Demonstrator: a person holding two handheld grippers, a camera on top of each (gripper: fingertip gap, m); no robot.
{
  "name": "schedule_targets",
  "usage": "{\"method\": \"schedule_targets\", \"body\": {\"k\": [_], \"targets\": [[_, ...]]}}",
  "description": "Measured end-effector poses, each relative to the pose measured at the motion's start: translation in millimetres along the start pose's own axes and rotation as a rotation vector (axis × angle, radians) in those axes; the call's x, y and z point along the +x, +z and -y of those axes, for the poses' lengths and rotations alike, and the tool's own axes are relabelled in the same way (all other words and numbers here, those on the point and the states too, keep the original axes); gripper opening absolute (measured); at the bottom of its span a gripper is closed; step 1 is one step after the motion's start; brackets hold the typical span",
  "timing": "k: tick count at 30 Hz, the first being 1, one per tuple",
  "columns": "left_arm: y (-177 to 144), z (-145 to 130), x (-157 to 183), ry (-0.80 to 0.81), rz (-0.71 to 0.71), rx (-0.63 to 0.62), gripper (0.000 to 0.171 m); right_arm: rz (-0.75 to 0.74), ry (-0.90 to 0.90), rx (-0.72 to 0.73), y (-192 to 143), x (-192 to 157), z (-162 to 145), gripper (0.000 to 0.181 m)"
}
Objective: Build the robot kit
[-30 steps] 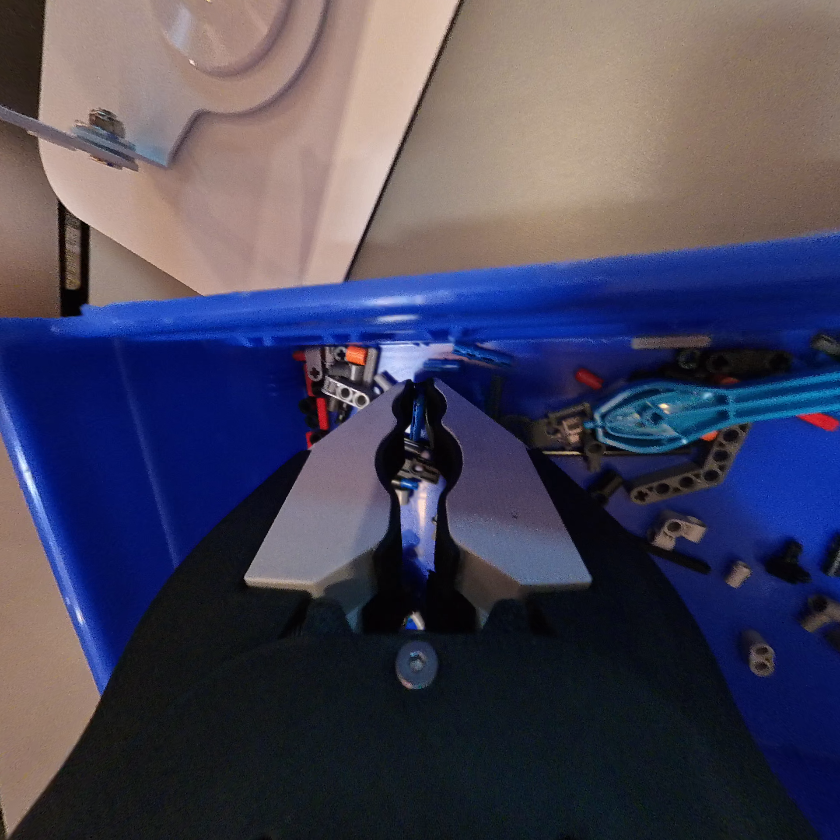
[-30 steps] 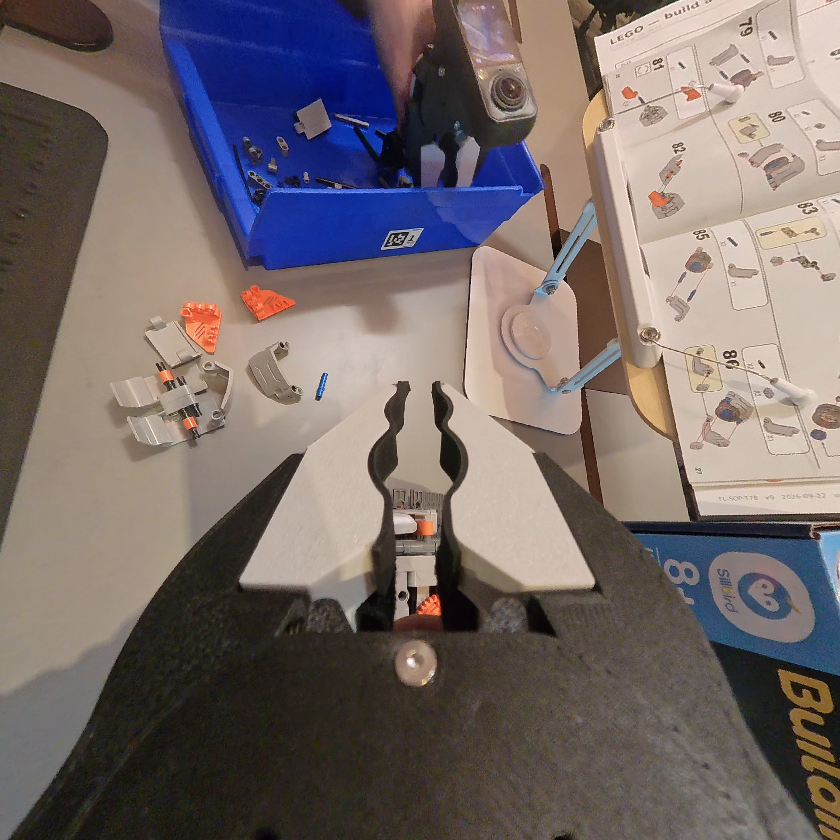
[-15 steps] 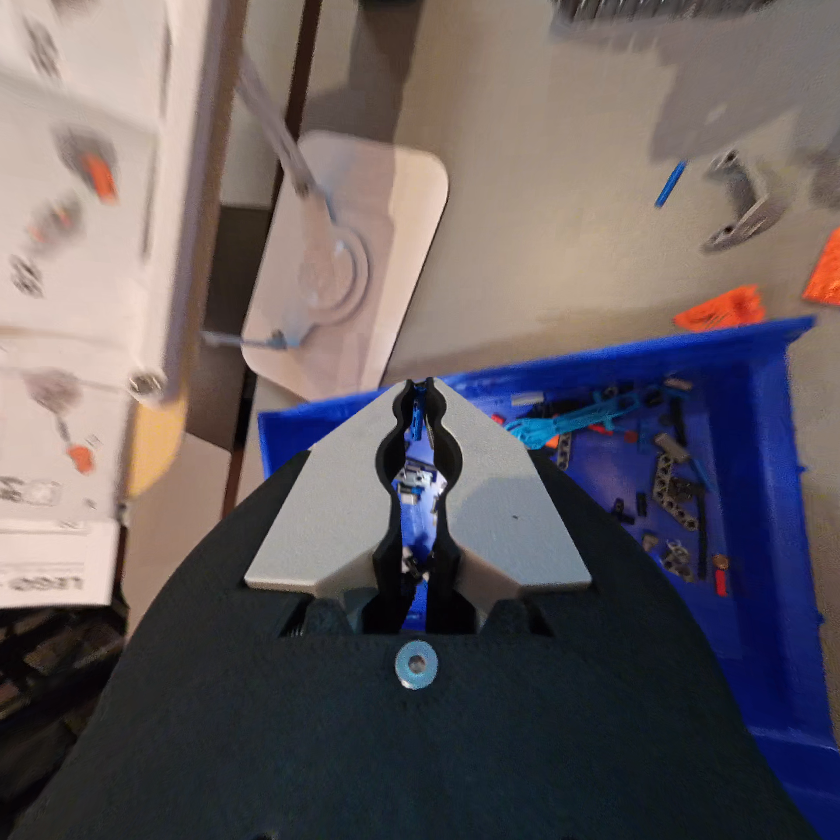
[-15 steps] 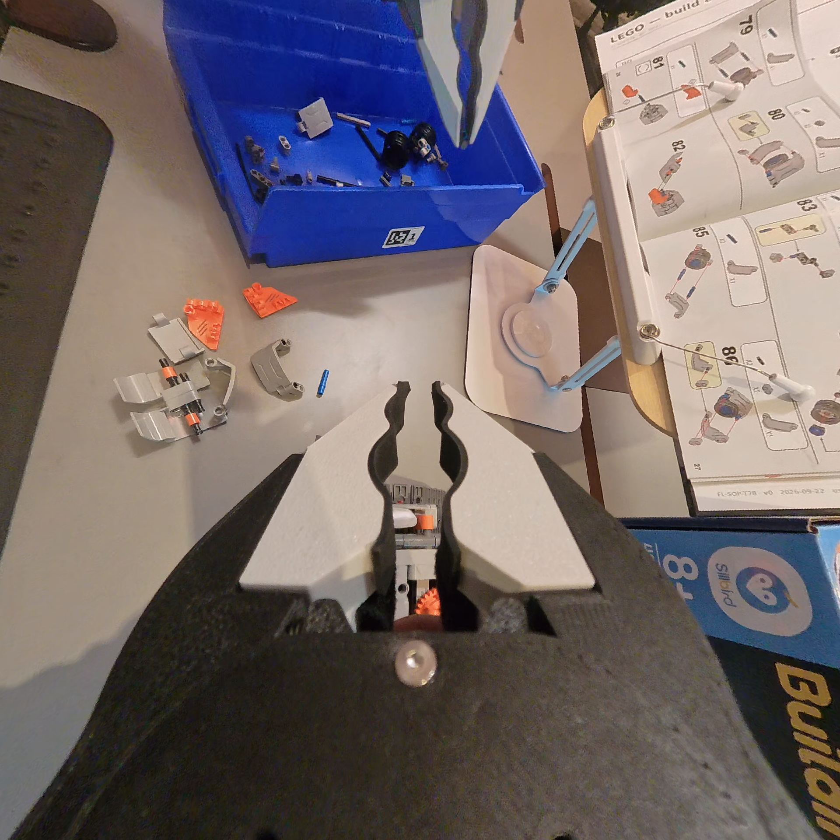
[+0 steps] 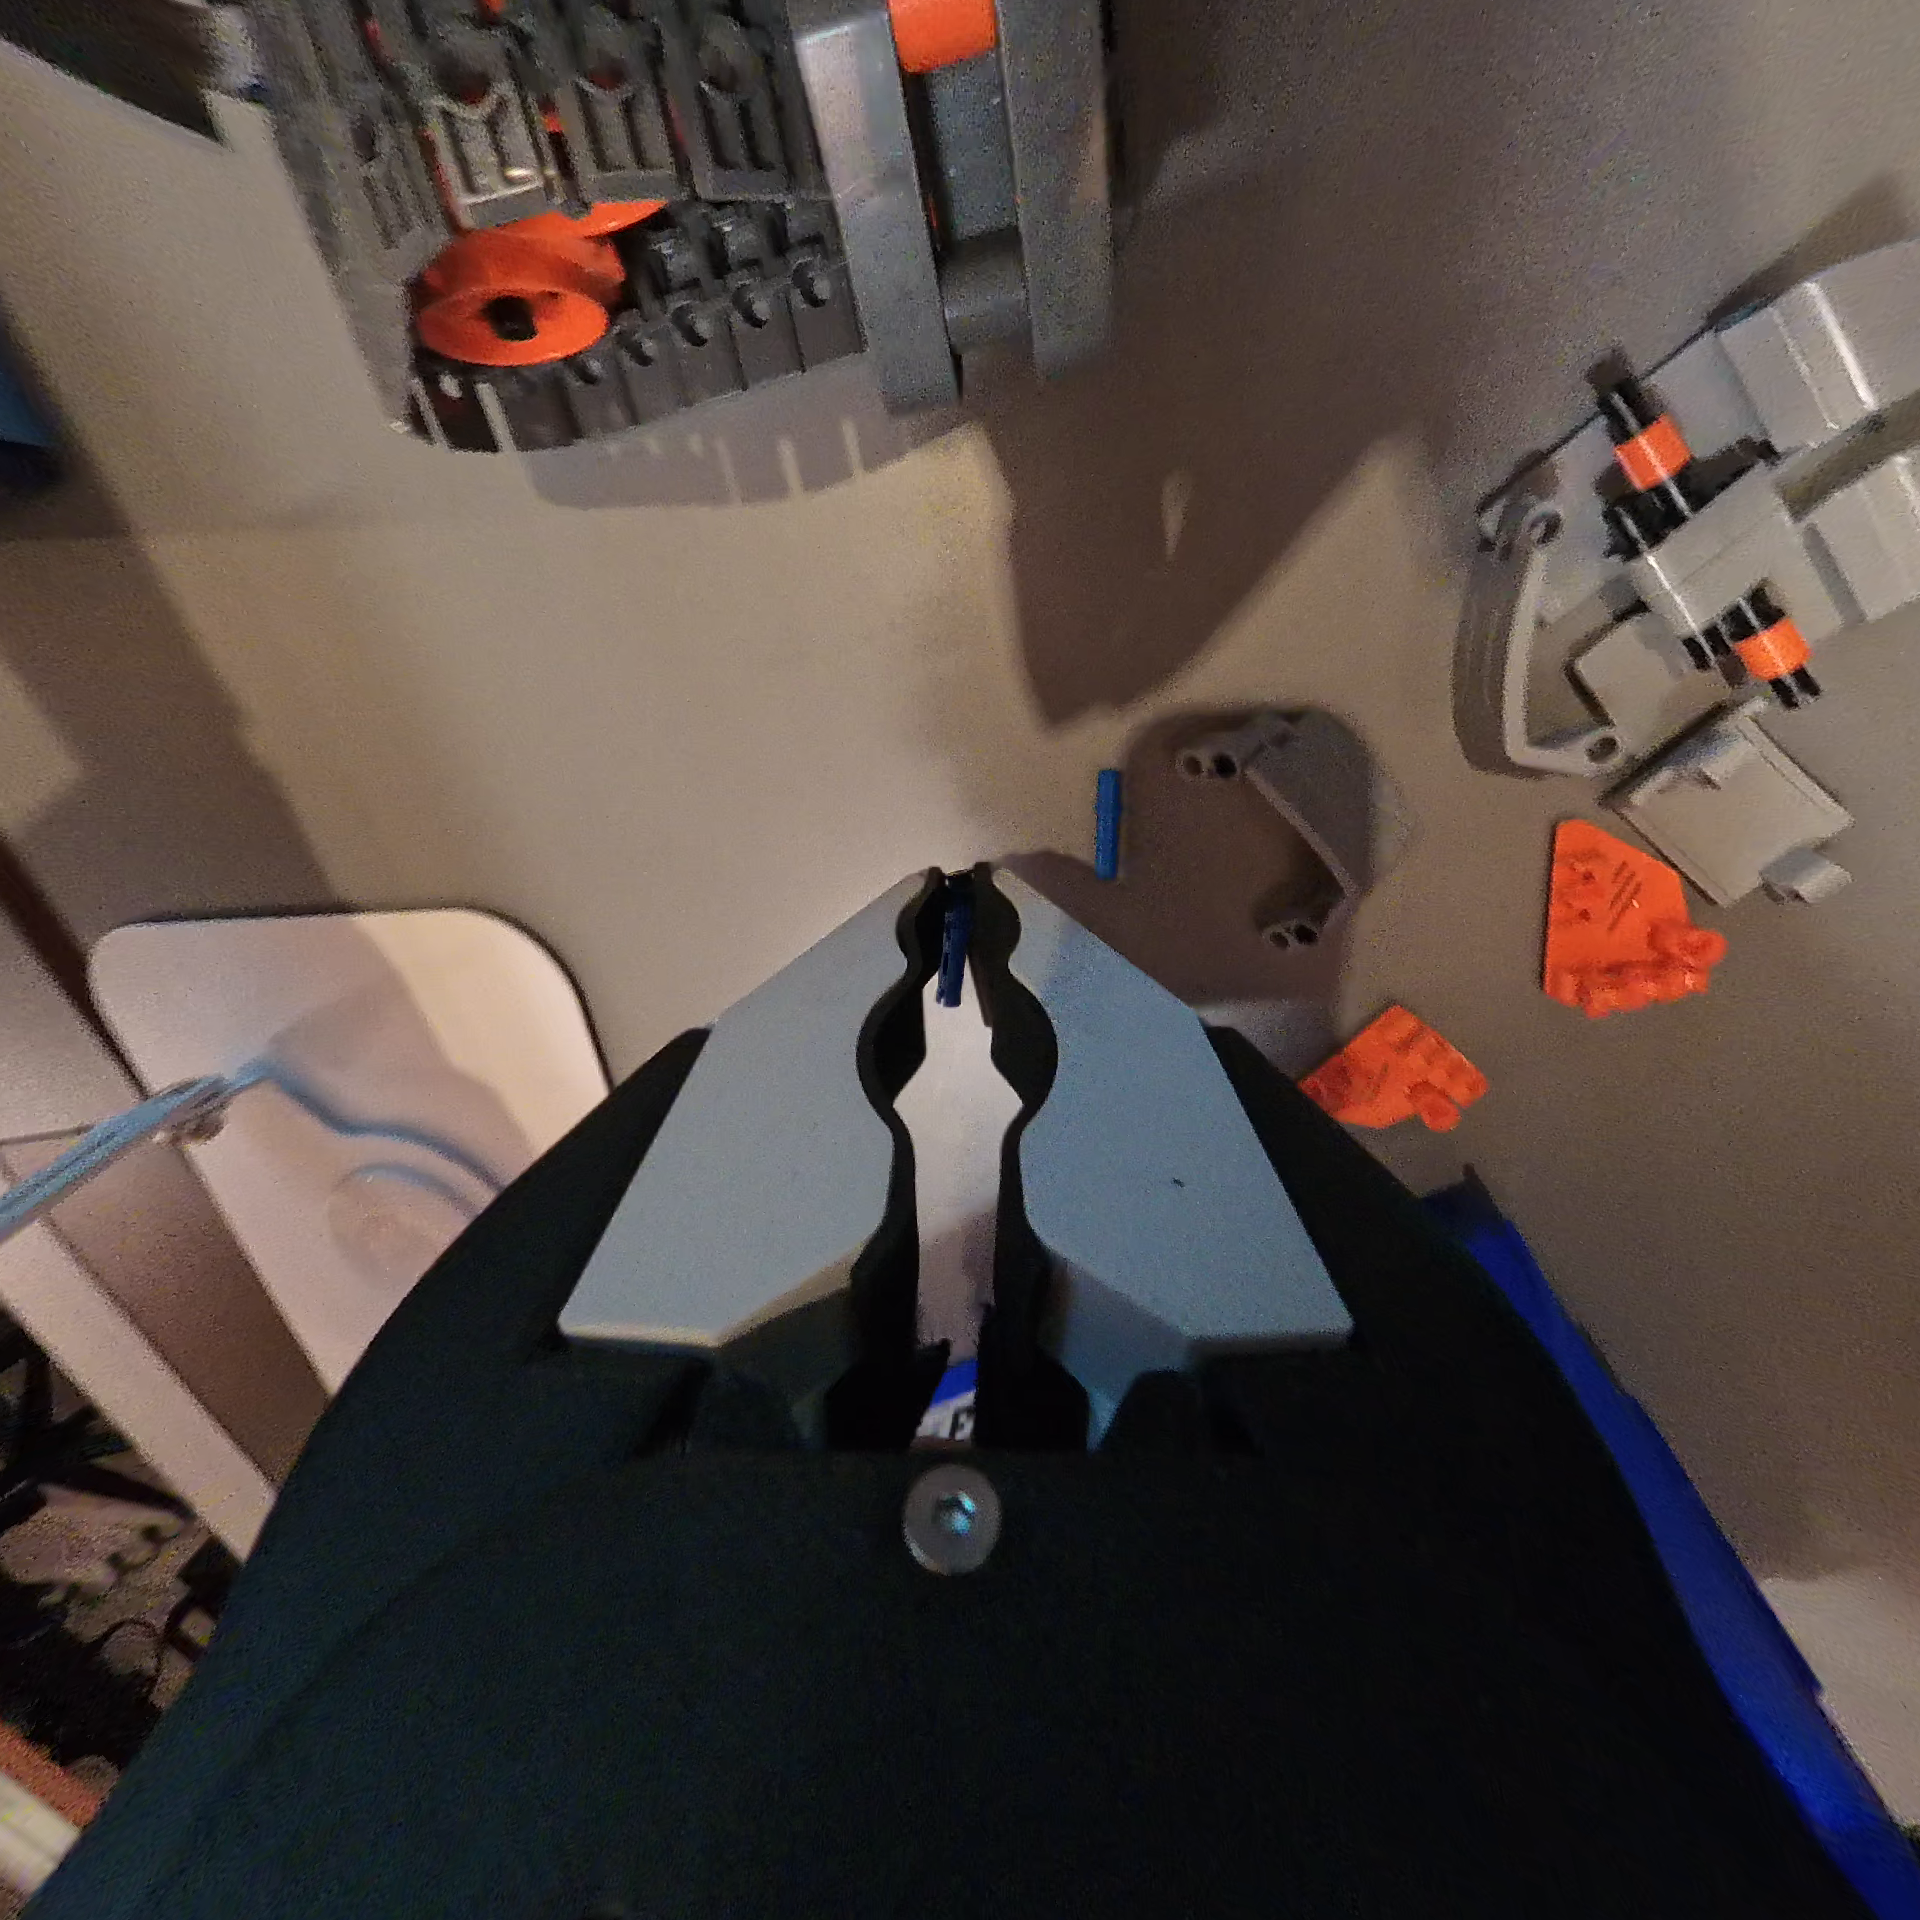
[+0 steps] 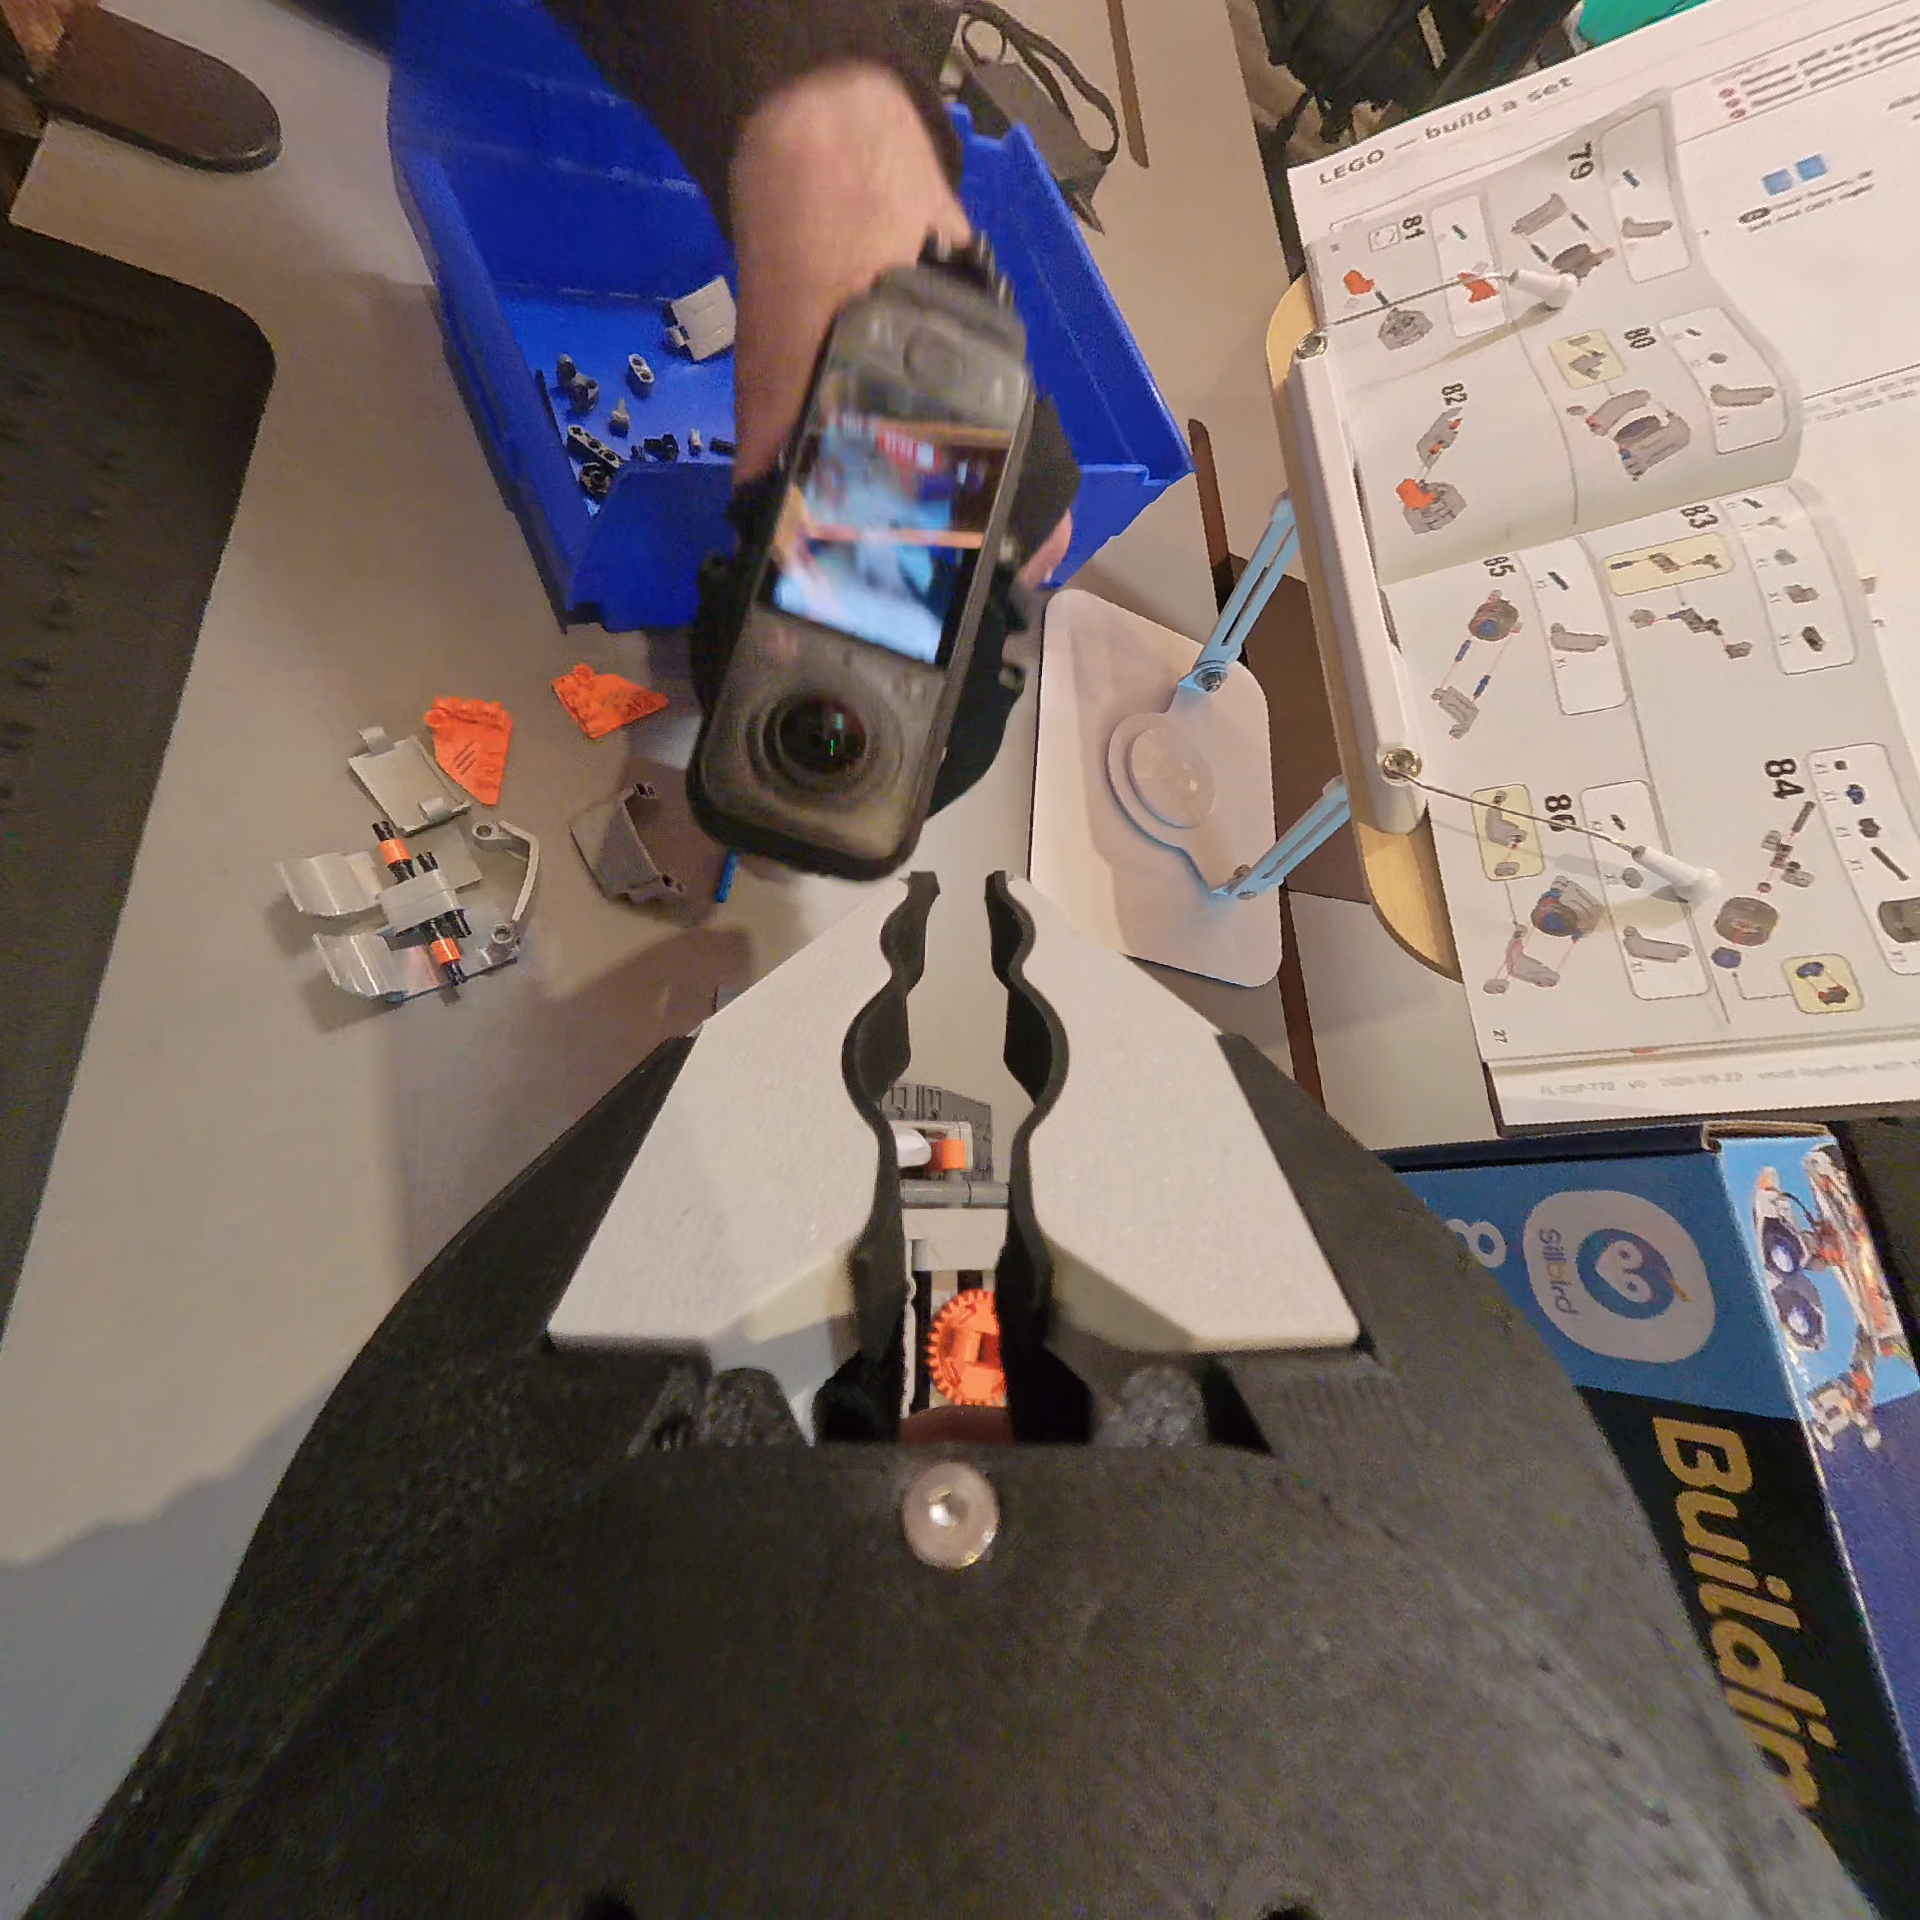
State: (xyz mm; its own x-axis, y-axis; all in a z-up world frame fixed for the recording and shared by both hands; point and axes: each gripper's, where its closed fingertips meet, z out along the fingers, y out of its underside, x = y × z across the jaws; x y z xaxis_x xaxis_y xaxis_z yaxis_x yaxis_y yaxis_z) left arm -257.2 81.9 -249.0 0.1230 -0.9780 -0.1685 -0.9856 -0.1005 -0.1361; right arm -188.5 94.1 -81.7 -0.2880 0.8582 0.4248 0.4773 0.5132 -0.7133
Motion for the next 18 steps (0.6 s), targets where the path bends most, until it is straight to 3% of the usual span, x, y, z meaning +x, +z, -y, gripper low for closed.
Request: {"method": "schedule_targets", "body": {"k": [4, 10, 15, 18], "targets": [[31.9, -1.2, 14.7, 0.018, -0.091, -0.055, 0.003, 0.005, 0.0, -0.001, -0.4, 0.1, -1.4, 0.009], [30.4, 15.2, 34.9, -0.009, -0.202, 0.015, 0.006, 0.013, 0.005, -0.008, 1.7, 0.6, -4.7, 0.009], [10.4, 30.0, 29.9, -0.03, -0.145, 0.121, 0.033, 0.005, 0.009, -0.006, -0.5, 3.0, -5.5, 0.009], [-13.7, 36.3, 23.5, -0.04, -0.081, 0.194, 0.035, 0.0, 0.012, -0.004, -1.7, 4.4, -5.7, 0.009]]}}
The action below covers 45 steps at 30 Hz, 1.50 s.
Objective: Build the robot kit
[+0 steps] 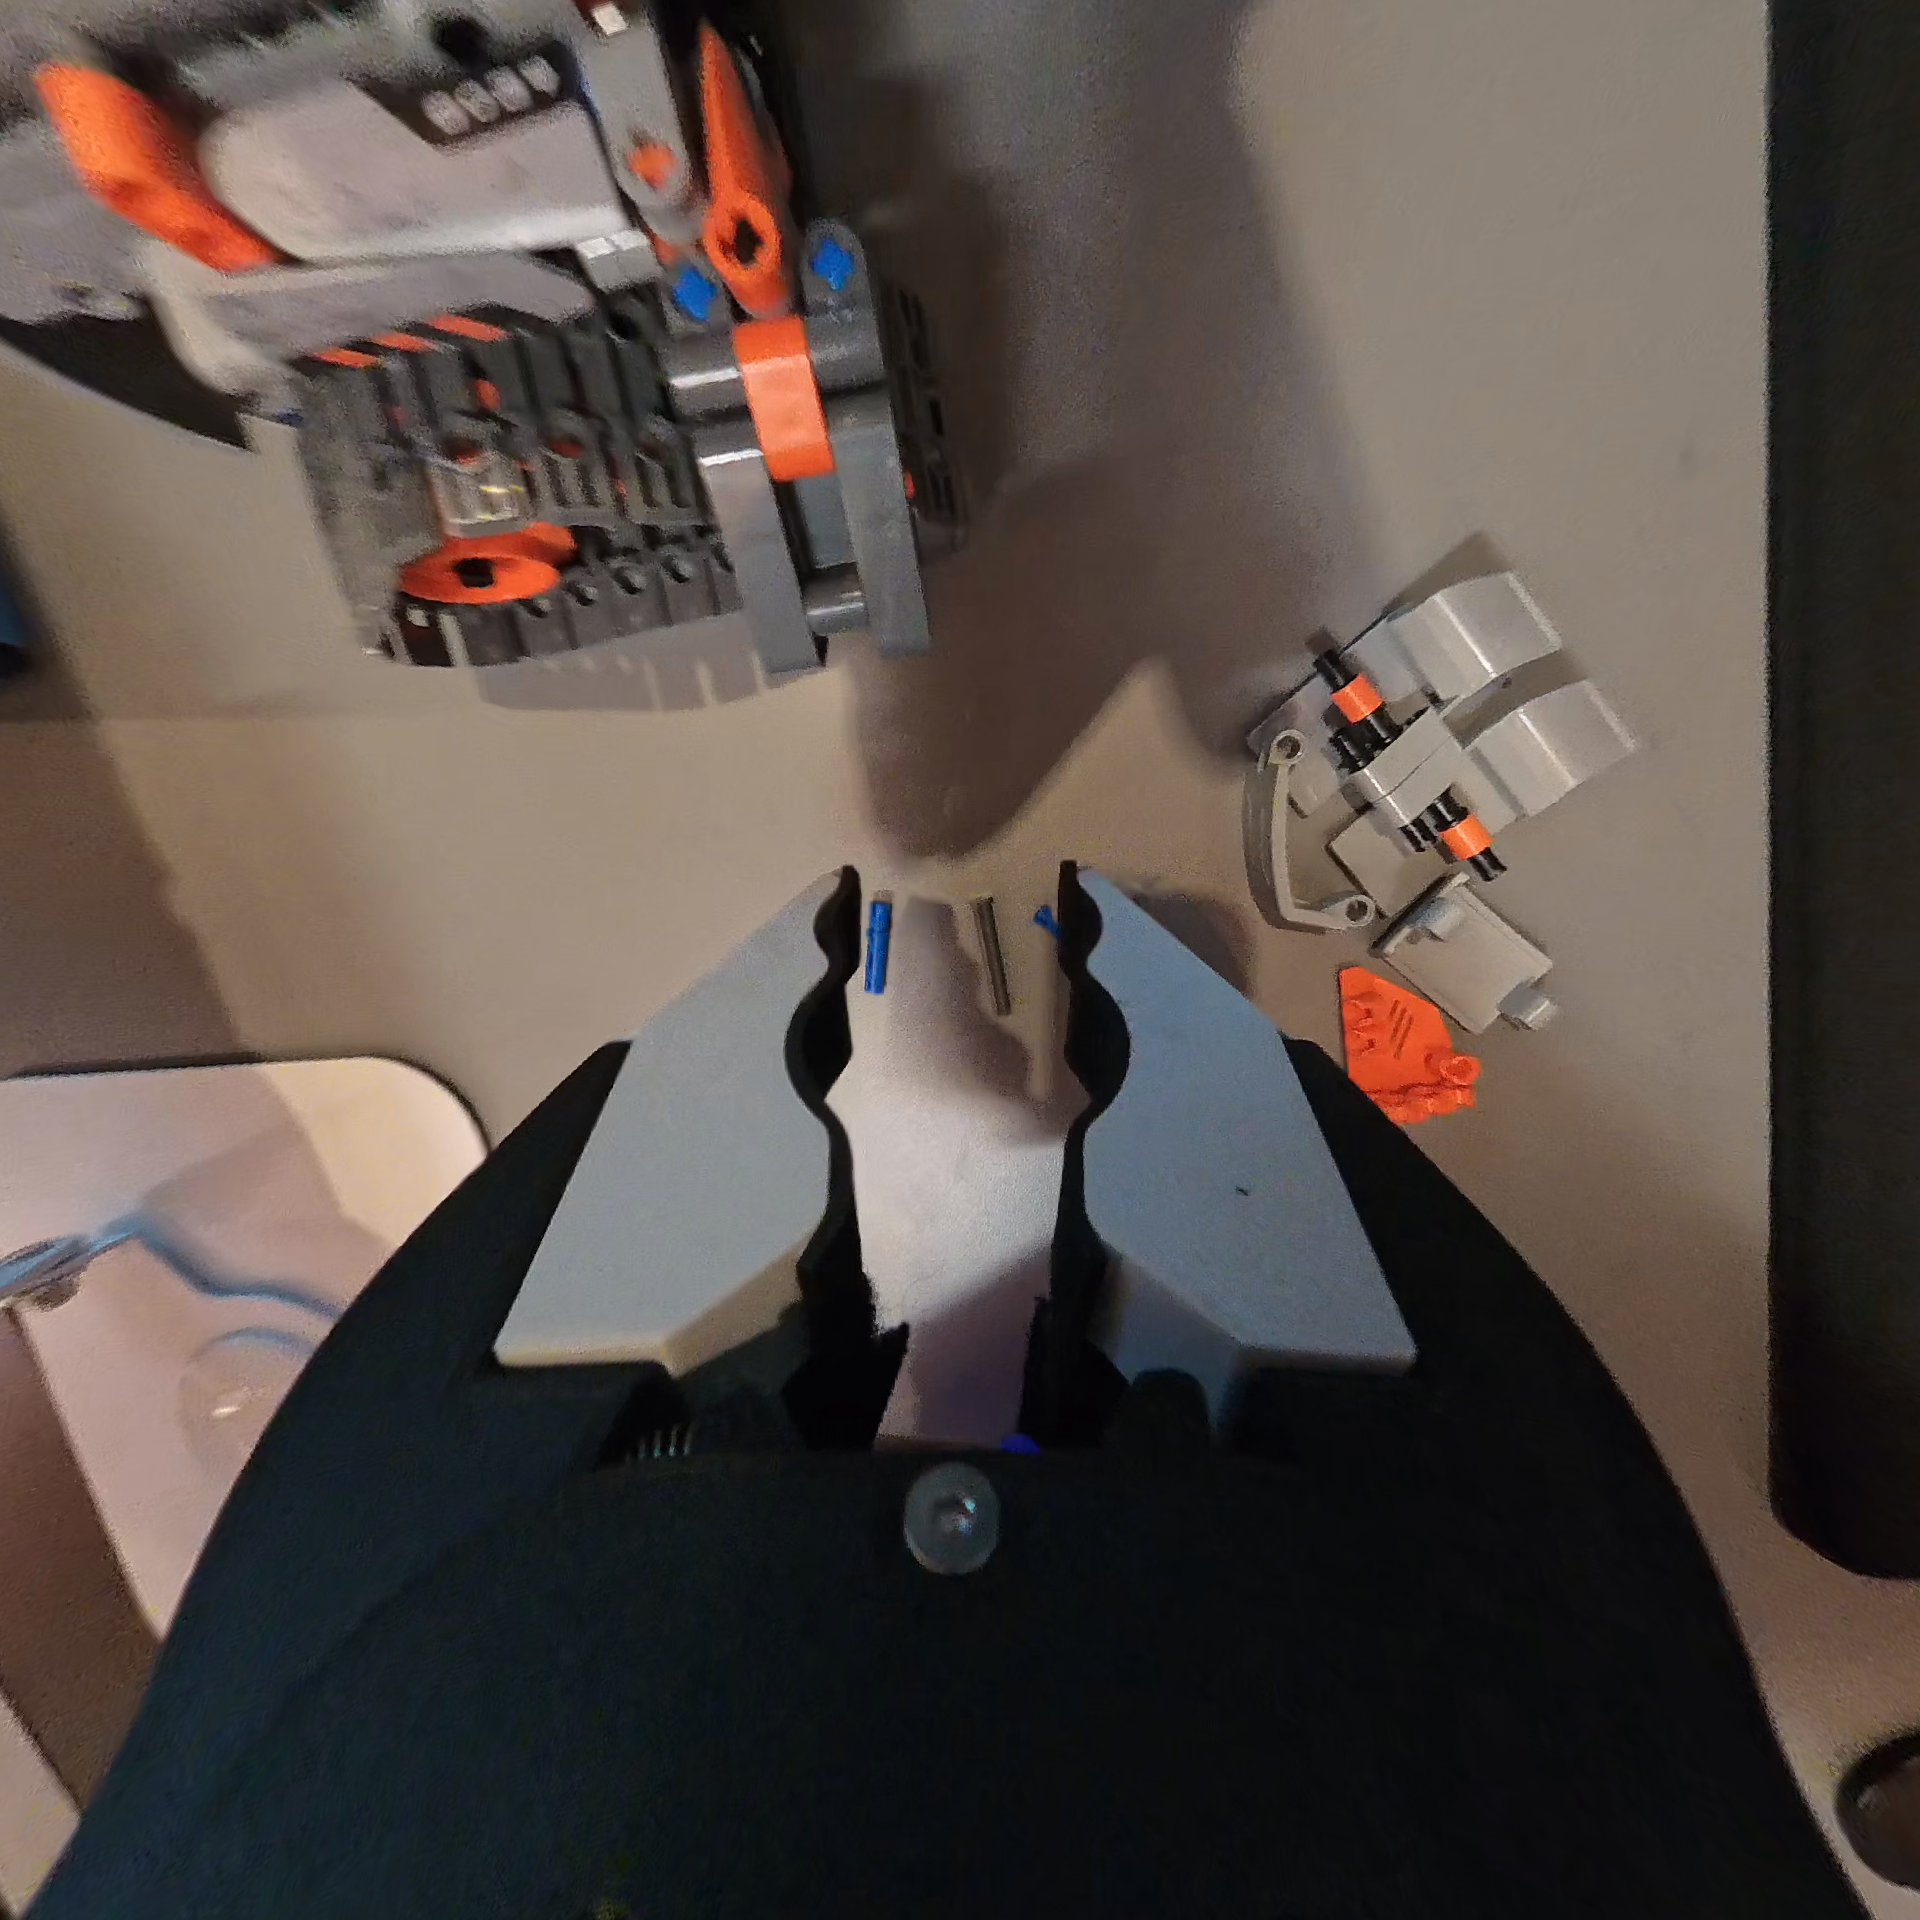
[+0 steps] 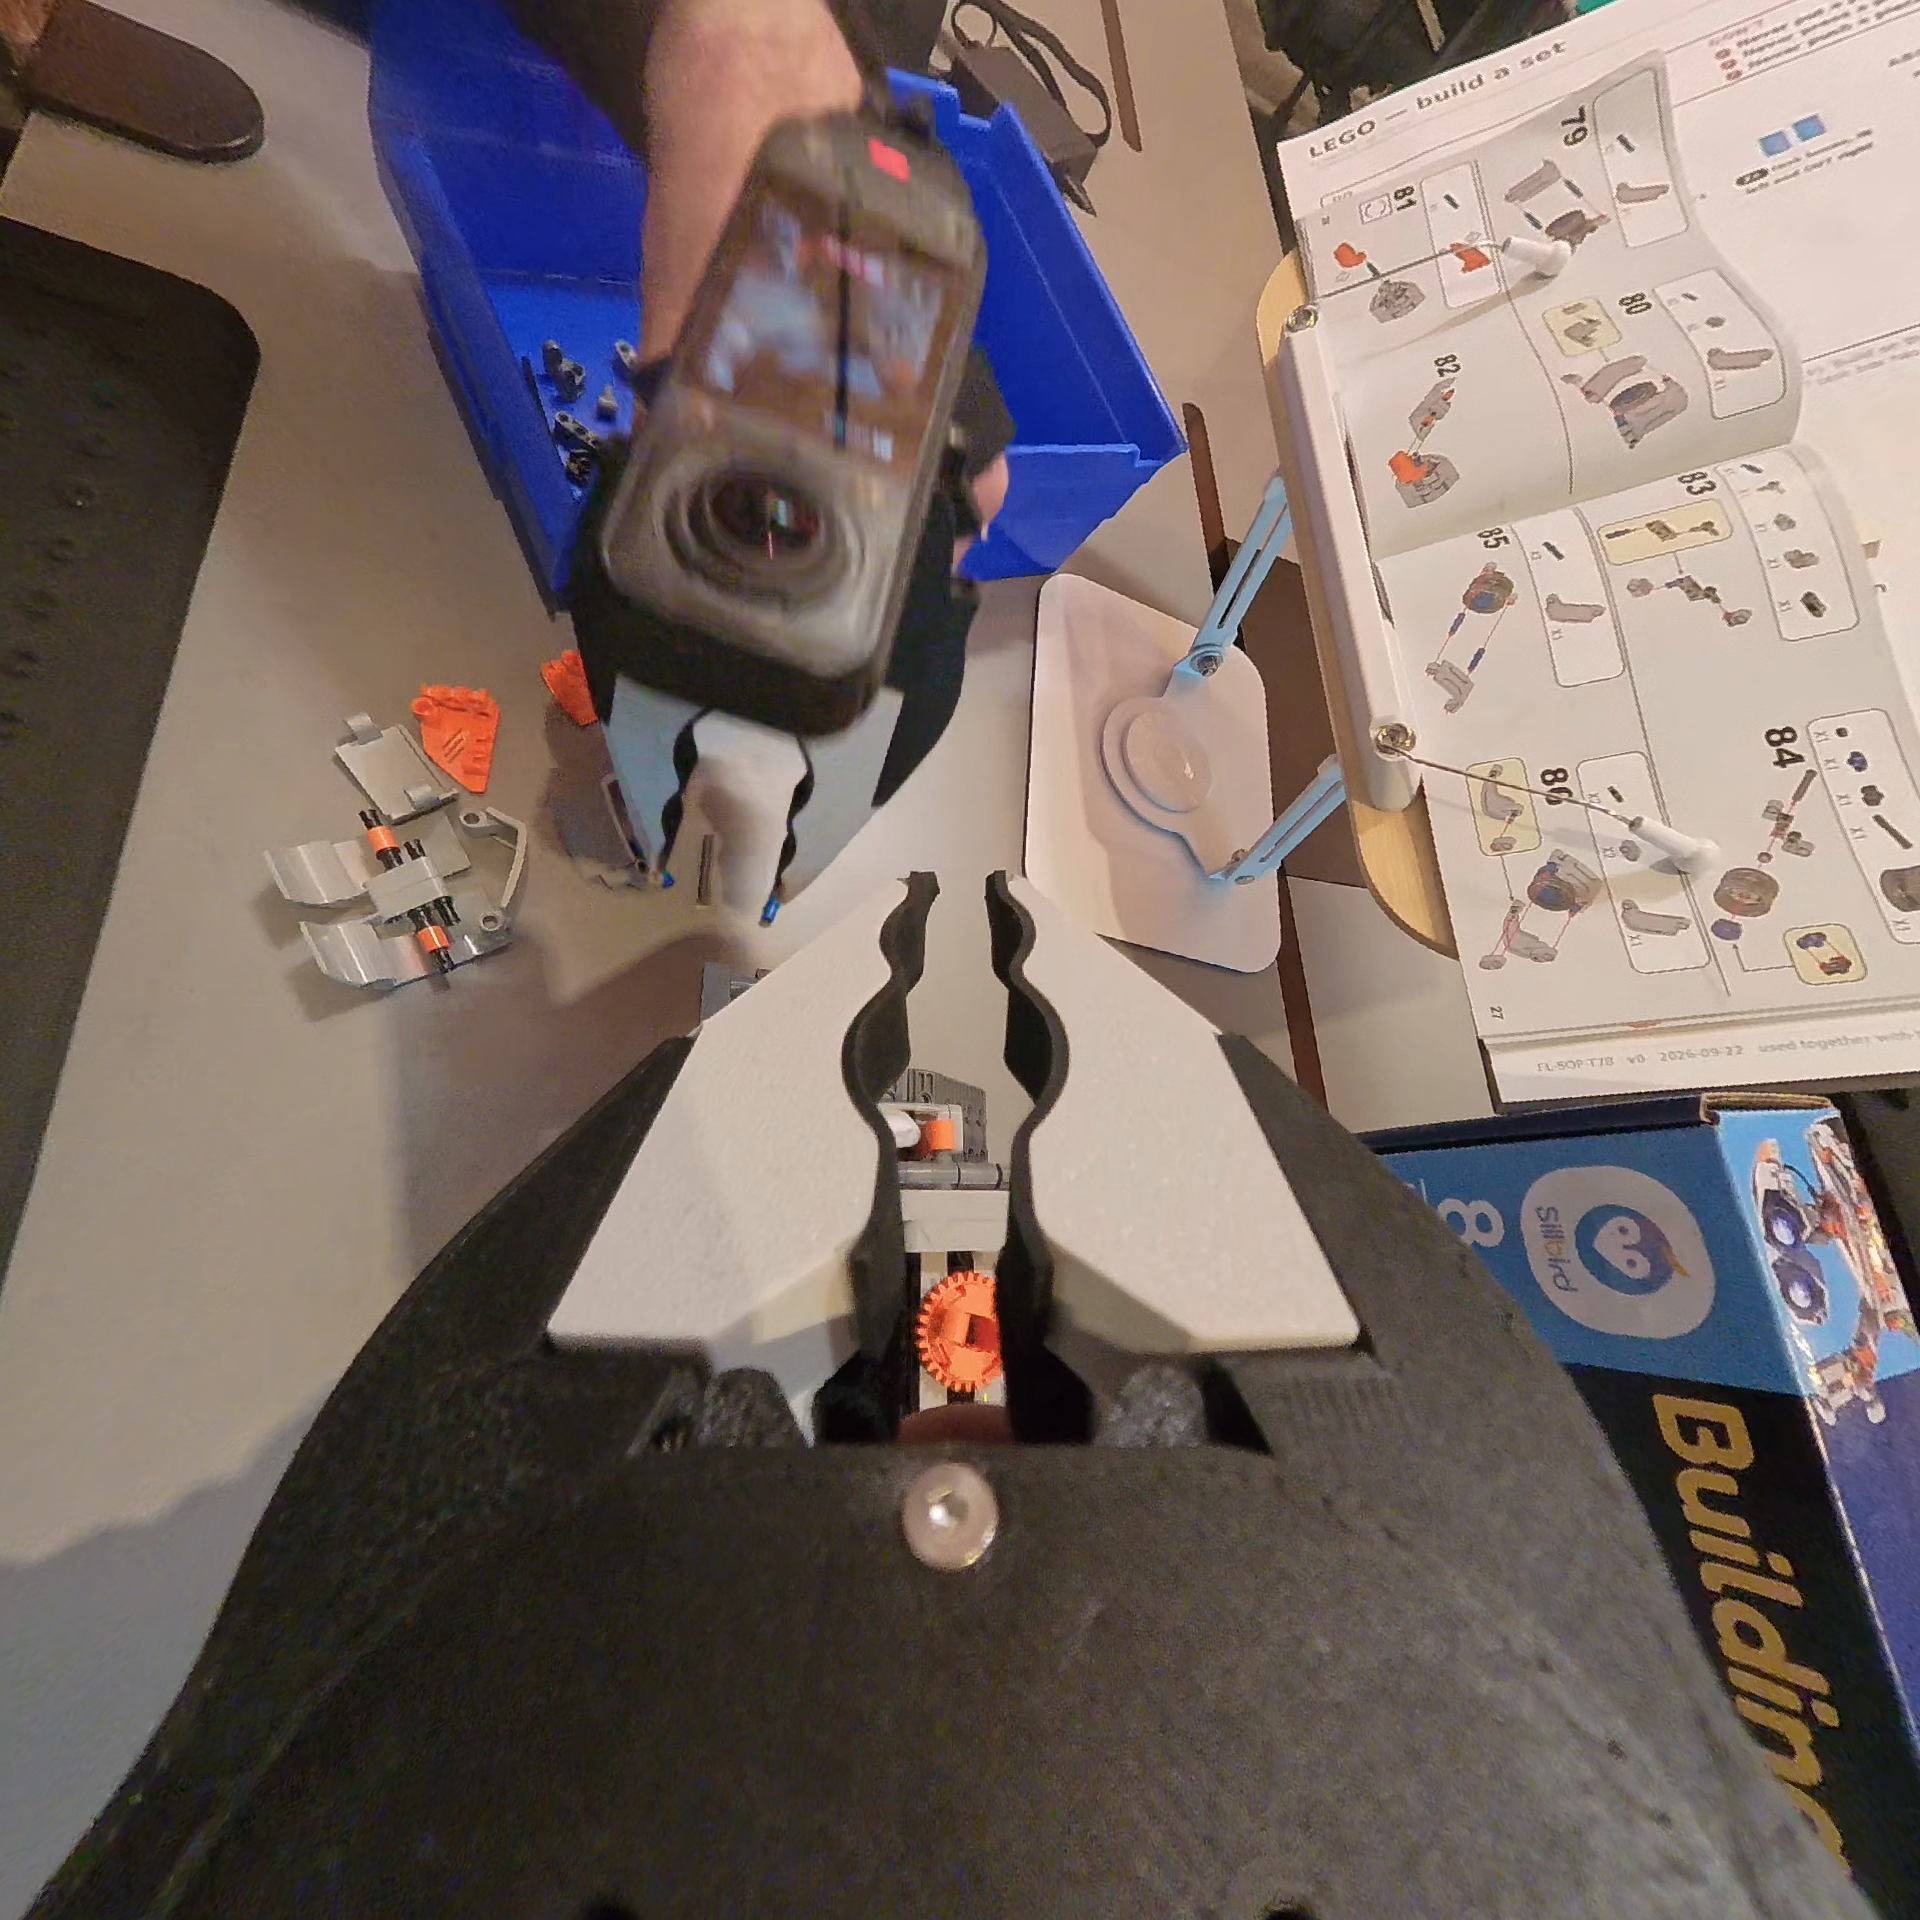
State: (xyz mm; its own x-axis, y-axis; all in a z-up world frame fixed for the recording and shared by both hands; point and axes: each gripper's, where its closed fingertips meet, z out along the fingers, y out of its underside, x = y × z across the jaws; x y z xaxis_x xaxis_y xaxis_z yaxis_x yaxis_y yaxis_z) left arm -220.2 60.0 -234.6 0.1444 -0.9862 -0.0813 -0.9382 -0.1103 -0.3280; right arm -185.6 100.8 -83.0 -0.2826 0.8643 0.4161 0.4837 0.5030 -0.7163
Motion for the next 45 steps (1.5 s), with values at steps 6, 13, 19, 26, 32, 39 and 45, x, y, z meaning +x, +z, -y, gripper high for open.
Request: {"method": "schedule_targets", "body": {"k": [6, 13, 19, 26, 32, 39, 45], "targets": [[-56.4, -6.6, -10.6, -0.011, 0.192, 0.077, 0.03, 0.002, 0.006, -0.003, 3.0, 1.3, -2.8, 0.009], [-122.4, -65.4, -10.9, -0.112, 0.331, 0.04, 0.02, 0.029, 0.018, -0.018, 14.9, -1.1, -9.2, 0.01], [-157.4, -132.5, 3.5, -0.203, 0.358, -0.081, 0.02, 0.047, 0.025, -0.038, 23.9, -3.7, -14.7, 0.01], [-133.9, -202.0, 25.5, -0.268, 0.239, -0.21, 0.023, 0.073, 0.041, -0.063, 35.2, -6.2, -25.0, 0.01], [-81.1, -228.2, 42.1, -0.266, 0.119, -0.272, 0.026, 0.091, 0.048, -0.074, 41.7, -8.0, -30.8, 0.01], [-45.5, -243.9, 50.7, -0.243, 0.067, -0.339, 0.02, 0.087, 0.053, -0.073, 41.3, -6.2, -32.8, 0.01], [-41.6, -242.4, 50.1, -0.267, 0.08, -0.3, 0.014, 0.084, 0.051, -0.07, 39.8, -5.8, -31.8, 0.01]]}}
